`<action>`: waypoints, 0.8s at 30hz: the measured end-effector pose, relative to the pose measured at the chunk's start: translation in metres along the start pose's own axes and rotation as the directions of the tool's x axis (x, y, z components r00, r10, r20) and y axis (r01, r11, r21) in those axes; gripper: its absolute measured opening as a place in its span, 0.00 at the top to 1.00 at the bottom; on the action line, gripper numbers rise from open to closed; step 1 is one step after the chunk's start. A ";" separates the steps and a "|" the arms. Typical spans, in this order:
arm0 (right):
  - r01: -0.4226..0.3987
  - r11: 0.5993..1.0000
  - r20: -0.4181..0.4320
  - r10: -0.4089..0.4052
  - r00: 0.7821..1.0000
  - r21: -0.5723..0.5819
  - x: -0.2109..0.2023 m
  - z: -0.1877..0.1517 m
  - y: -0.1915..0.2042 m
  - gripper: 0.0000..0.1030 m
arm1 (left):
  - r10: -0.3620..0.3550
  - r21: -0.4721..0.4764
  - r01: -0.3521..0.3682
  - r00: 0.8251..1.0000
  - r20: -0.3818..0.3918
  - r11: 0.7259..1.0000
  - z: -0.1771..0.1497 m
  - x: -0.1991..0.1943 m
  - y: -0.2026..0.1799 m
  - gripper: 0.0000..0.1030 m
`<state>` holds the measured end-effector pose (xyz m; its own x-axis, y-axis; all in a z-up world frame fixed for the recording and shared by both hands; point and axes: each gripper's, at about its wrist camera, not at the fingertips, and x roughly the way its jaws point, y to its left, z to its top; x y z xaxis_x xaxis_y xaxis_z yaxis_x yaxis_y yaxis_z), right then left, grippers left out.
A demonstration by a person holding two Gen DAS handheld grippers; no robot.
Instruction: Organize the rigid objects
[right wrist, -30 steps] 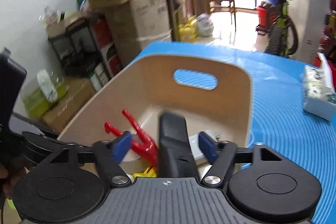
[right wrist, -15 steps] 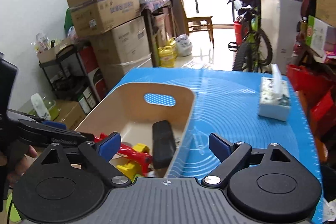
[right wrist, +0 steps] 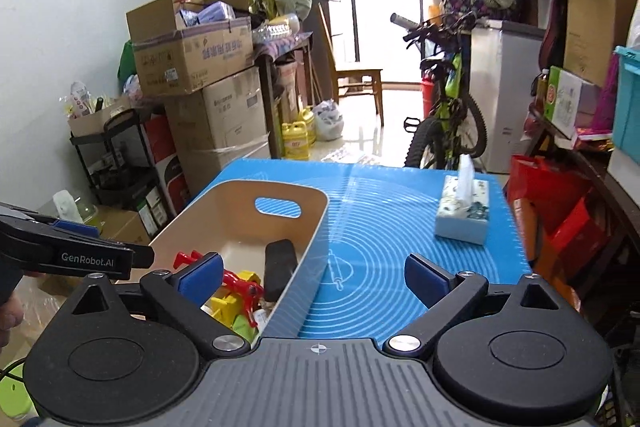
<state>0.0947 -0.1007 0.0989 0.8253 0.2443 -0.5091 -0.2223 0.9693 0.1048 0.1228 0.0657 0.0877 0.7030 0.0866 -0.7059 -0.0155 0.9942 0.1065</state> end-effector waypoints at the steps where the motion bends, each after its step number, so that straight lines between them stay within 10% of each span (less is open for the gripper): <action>1: 0.003 1.000 0.004 -0.003 1.000 0.000 -0.005 -0.002 -0.001 0.05 | -0.001 0.000 0.001 1.000 0.002 1.000 -0.004 -0.005 -0.003 0.33; 24: 0.094 0.992 0.051 -0.099 0.994 0.079 -0.094 -0.088 -0.023 0.06 | 0.012 0.005 -0.013 0.996 0.085 1.000 -0.088 -0.057 -0.049 0.33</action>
<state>-0.0229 -0.1485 0.0692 0.8687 0.1486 -0.4725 -0.1019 0.9871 0.1232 0.0210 0.0177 0.0614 0.7607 0.0930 -0.6424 -0.0206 0.9926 0.1193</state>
